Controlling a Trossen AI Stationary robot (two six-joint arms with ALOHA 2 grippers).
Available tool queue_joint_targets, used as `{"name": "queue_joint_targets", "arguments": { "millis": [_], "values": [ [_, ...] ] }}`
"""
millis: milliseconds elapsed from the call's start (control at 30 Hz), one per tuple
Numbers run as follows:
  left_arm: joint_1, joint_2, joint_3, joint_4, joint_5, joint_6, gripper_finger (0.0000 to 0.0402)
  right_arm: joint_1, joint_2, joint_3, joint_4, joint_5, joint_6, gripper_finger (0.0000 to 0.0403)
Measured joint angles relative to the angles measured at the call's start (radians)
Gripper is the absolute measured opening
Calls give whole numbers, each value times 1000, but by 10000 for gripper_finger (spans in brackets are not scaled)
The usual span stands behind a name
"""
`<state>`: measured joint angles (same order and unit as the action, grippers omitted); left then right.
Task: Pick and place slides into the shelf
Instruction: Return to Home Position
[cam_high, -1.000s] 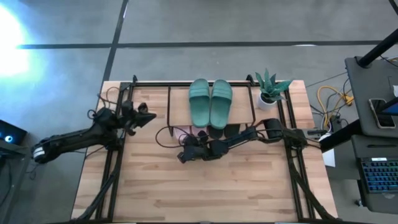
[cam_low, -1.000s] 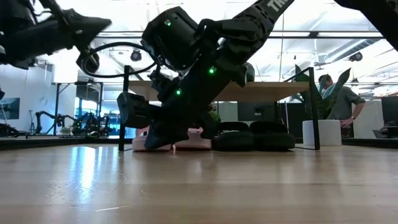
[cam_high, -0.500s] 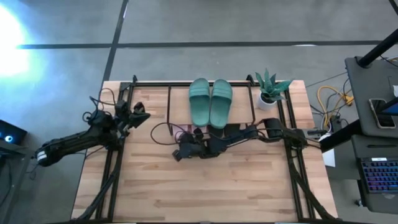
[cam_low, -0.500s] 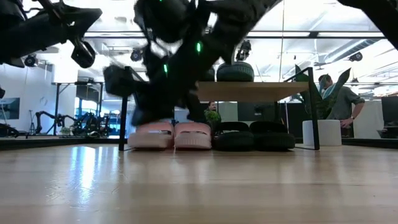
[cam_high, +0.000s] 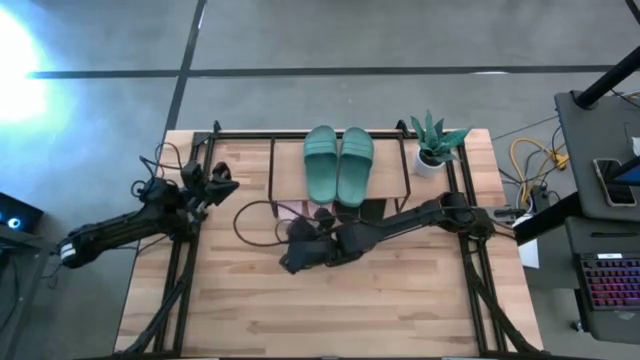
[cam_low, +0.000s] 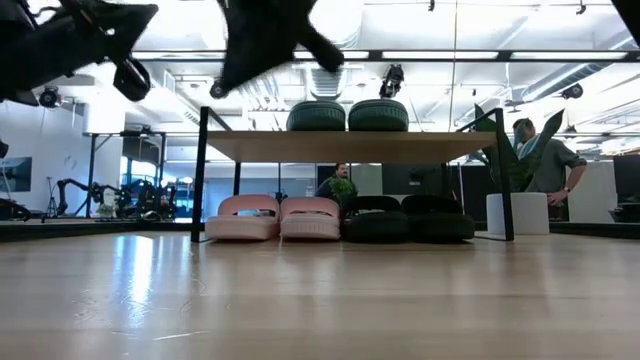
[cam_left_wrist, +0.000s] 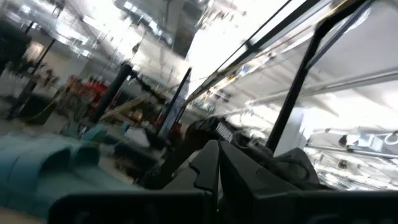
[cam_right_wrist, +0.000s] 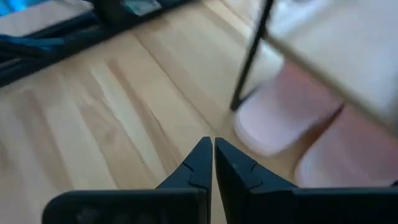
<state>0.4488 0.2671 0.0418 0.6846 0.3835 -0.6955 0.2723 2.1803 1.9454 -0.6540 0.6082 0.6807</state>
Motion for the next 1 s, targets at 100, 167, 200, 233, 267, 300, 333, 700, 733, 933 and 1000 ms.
{"name": "queue_joint_targets", "arguments": {
  "millis": [100,167,200,233,267,300,333,700,733,933,1000],
  "values": [
    [0,-16,13,24,-3,-47,0,10,0,109,-48,-6,-168,12],
    [0,-28,28,27,-9,-84,0,16,0,180,-45,-19,-335,12],
    [0,-34,33,35,-17,-92,0,16,-1,213,-45,-26,-412,12],
    [0,-39,38,45,-27,-105,0,16,-1,245,-45,-31,-479,12],
    [0,-44,43,47,-41,-110,0,16,-1,274,-47,-32,-541,12],
    [0,-50,48,46,-54,-117,0,17,-1,305,-57,-32,-603,12],
    [1,-57,55,45,-62,-127,0,16,-1,340,-76,-31,-666,12],
    [0,-95,132,48,-12,-141,0,-136,-185,289,-84,-644,-537,12],
    [0,-94,132,50,-12,-139,0,-138,-206,261,-102,-641,-520,12],
    [0,-65,133,48,-17,-131,0,-122,-398,18,-116,-427,-450,12],
    [0,-51,134,49,-20,-99,0,-123,-487,-77,-103,-428,-429,12]
  ]
}}
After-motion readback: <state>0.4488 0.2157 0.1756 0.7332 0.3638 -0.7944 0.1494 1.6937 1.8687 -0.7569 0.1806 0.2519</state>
